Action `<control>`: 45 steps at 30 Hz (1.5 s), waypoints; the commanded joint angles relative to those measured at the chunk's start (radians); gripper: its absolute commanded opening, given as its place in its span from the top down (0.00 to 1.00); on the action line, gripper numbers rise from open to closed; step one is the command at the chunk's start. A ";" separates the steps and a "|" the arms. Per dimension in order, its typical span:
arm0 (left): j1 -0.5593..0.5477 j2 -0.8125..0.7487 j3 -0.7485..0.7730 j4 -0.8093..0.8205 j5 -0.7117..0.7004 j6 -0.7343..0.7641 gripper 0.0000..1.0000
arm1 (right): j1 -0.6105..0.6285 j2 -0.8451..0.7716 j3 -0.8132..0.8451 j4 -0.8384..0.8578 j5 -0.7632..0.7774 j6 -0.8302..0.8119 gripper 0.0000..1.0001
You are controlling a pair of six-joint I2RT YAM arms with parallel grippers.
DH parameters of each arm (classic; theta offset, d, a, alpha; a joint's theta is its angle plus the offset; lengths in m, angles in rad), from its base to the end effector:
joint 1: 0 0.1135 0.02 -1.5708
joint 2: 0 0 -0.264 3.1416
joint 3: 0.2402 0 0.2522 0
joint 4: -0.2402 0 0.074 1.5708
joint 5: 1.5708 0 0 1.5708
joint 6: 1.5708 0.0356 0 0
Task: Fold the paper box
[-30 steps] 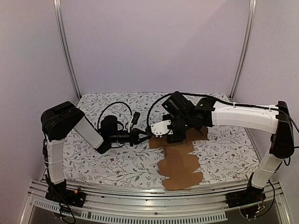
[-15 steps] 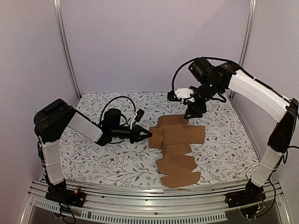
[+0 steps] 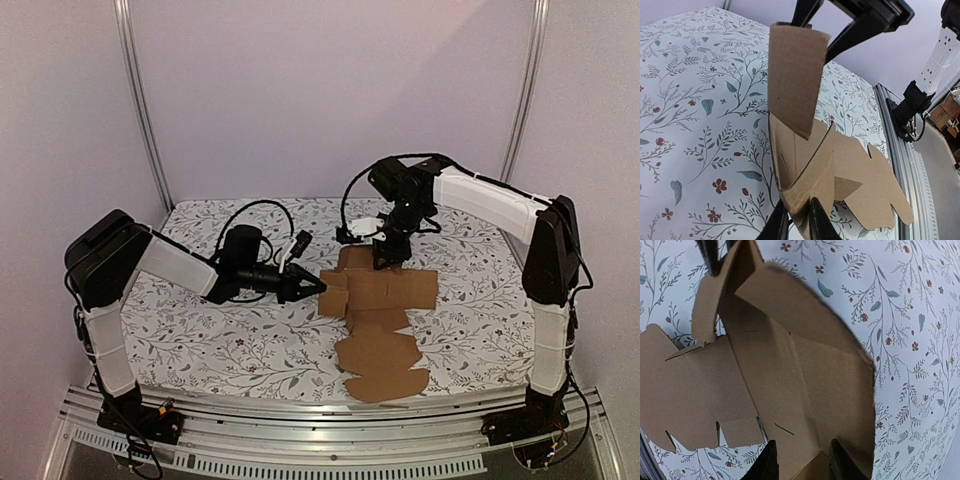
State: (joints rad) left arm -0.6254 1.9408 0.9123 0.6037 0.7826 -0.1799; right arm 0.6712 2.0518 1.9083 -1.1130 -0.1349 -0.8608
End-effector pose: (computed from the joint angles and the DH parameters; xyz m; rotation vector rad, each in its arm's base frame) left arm 0.2964 -0.2450 0.1399 0.9737 1.8570 -1.2814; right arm 0.3314 0.2693 0.2680 -1.9716 2.0062 0.1469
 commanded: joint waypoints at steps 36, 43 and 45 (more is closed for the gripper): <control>-0.436 0.044 0.483 -1.226 -1.110 -0.748 0.22 | -0.047 -0.085 -0.405 0.268 -0.028 0.522 0.68; -0.422 0.049 0.539 -1.271 -1.087 -0.747 0.47 | -0.047 -0.118 -0.456 0.284 -0.047 0.530 0.68; -0.412 0.058 0.552 -1.275 -1.061 -0.723 0.66 | -0.050 -0.119 -0.459 0.284 -0.052 0.533 0.68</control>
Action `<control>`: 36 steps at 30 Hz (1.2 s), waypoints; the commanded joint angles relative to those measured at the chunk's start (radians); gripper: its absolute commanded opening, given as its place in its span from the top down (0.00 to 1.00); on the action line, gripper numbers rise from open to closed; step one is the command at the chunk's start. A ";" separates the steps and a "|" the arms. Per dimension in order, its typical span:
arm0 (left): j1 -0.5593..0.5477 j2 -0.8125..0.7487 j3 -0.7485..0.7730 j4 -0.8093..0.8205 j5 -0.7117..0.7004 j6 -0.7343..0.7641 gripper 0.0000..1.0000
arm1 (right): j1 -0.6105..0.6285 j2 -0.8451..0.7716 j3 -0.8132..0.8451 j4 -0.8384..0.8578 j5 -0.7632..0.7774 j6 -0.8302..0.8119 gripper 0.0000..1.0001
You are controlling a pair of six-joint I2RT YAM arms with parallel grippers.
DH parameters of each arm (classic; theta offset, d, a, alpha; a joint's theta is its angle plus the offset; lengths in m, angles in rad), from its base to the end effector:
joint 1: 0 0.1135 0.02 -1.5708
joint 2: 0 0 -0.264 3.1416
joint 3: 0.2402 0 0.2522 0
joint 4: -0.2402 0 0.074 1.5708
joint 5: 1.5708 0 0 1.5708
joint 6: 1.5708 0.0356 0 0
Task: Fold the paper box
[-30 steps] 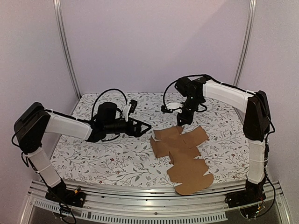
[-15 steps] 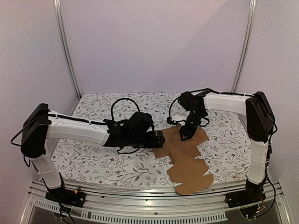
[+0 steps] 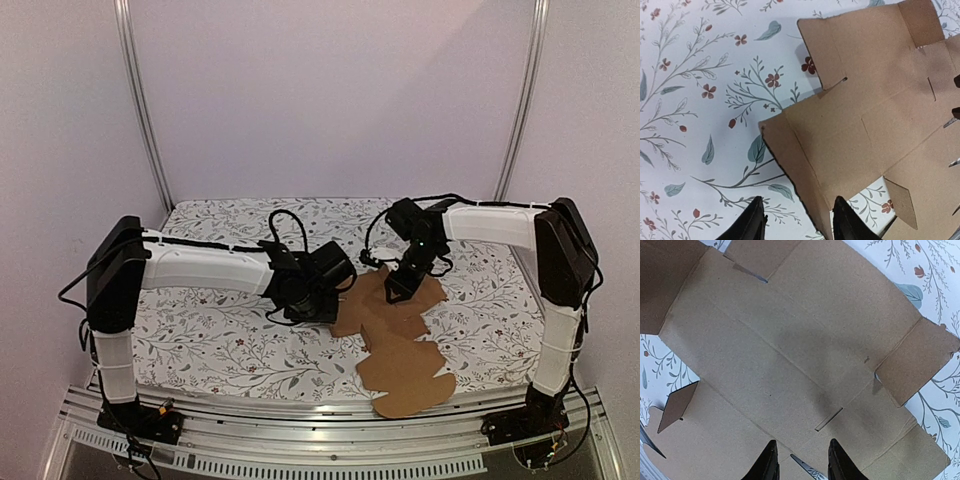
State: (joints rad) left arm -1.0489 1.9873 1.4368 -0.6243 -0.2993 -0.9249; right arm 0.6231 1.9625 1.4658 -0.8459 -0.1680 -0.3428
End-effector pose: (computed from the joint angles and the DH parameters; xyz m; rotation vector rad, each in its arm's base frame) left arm 0.2128 -0.3490 0.1783 0.0848 2.6683 -0.2249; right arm 0.3128 0.2321 0.1873 -1.3835 2.5776 0.2907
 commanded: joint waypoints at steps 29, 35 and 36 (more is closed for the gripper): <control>0.161 0.101 0.281 -0.103 0.060 0.803 1.00 | 0.076 0.092 0.034 0.051 -0.225 0.177 0.98; 0.166 0.104 0.269 -0.079 0.102 0.771 1.00 | 0.049 0.154 0.028 0.065 -0.243 0.235 1.00; 0.168 0.100 0.269 -0.074 0.111 0.768 1.00 | 0.044 0.166 0.026 0.066 -0.254 0.249 1.00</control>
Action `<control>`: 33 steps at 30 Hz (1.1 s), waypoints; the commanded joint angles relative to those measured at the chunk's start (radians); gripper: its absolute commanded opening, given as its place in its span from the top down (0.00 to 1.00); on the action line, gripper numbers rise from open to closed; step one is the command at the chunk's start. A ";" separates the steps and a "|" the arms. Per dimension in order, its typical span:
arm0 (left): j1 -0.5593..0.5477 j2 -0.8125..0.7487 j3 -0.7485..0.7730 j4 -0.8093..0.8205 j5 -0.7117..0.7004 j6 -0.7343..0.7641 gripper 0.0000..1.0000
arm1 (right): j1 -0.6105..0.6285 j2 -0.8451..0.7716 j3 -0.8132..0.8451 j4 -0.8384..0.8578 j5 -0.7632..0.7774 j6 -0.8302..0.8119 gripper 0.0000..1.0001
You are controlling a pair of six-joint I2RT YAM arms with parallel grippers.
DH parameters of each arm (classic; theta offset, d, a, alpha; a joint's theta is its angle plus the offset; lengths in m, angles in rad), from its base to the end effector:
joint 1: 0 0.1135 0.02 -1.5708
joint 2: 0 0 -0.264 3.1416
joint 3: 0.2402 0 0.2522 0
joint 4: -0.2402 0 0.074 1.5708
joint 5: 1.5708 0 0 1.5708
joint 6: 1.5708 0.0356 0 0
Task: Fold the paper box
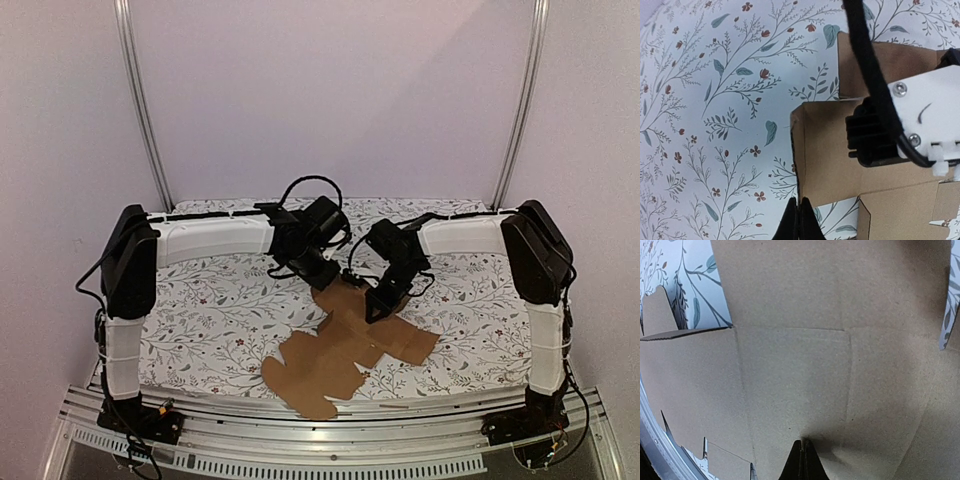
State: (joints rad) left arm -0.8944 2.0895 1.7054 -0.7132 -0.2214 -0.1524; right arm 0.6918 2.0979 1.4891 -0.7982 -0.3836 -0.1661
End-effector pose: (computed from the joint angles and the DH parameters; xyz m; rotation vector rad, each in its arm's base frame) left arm 0.2878 -0.3461 0.2098 0.8854 2.4700 -0.0638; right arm 0.3038 0.2689 0.1452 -1.2997 2.7261 0.6306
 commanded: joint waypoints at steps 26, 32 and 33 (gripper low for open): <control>-0.041 -0.042 0.004 0.207 0.509 -0.351 1.00 | -0.150 0.216 -0.027 0.075 -0.283 0.237 1.00; -0.060 -0.047 -0.043 0.203 0.511 -0.365 1.00 | -0.178 0.220 -0.032 0.079 -0.290 0.237 1.00; -0.064 -0.050 -0.049 0.202 0.516 -0.360 1.00 | -0.180 0.221 -0.033 0.078 -0.286 0.232 1.00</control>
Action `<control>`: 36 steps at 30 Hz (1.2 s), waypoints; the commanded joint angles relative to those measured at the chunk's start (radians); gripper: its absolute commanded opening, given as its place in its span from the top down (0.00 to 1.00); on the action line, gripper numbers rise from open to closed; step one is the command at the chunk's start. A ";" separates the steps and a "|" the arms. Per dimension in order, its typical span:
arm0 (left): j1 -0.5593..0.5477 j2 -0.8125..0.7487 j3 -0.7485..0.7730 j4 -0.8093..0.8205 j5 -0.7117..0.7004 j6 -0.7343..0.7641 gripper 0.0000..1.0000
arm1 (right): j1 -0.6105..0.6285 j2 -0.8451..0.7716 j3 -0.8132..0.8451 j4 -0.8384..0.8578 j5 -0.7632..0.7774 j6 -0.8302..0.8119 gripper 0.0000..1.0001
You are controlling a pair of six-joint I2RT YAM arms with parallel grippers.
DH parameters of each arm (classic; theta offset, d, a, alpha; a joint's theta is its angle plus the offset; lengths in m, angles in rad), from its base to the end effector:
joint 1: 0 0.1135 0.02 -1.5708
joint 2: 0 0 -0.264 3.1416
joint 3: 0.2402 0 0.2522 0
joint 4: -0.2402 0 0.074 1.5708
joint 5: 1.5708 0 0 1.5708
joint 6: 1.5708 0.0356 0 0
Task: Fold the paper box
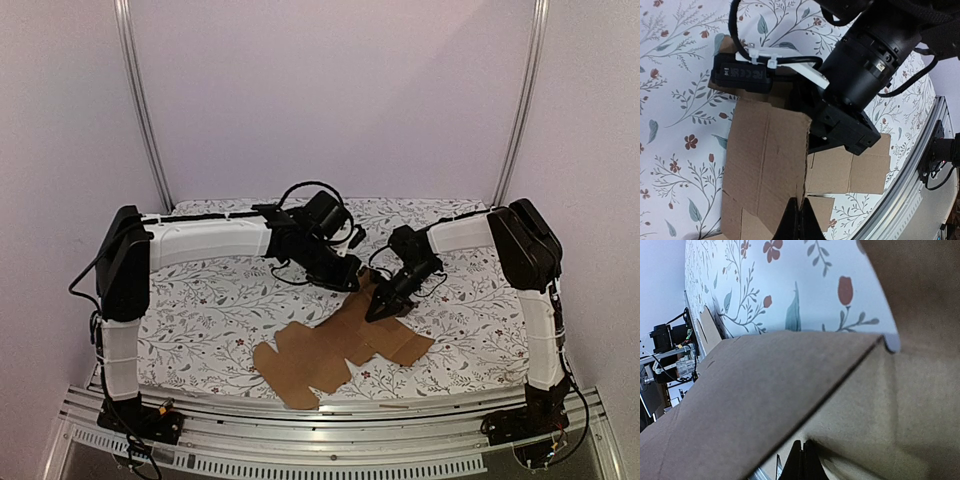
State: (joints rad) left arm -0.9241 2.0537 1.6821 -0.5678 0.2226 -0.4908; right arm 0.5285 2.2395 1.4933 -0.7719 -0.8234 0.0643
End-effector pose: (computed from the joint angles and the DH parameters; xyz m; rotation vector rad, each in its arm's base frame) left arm 0.2690 -0.3693 0.2265 0.6742 2.6062 -0.7996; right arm 0.3404 0.2290 0.1003 0.6556 -2.6380 -1.1560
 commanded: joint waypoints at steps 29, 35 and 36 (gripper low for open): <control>0.405 0.176 -0.043 0.121 0.236 0.095 0.69 | -0.017 0.103 -0.038 0.039 0.206 -0.086 1.00; 0.341 0.194 -0.070 0.203 0.410 0.119 0.71 | -0.017 0.116 -0.035 0.036 0.201 -0.093 1.00; 0.330 0.196 -0.070 0.203 0.427 0.126 0.71 | -0.017 0.120 -0.033 0.037 0.201 -0.094 1.00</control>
State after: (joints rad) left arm -0.5533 2.2227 1.6218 -0.3973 0.4973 -0.4026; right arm 0.5198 2.2513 1.4925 -0.7689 -0.8486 -0.0067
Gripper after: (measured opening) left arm 0.289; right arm 0.003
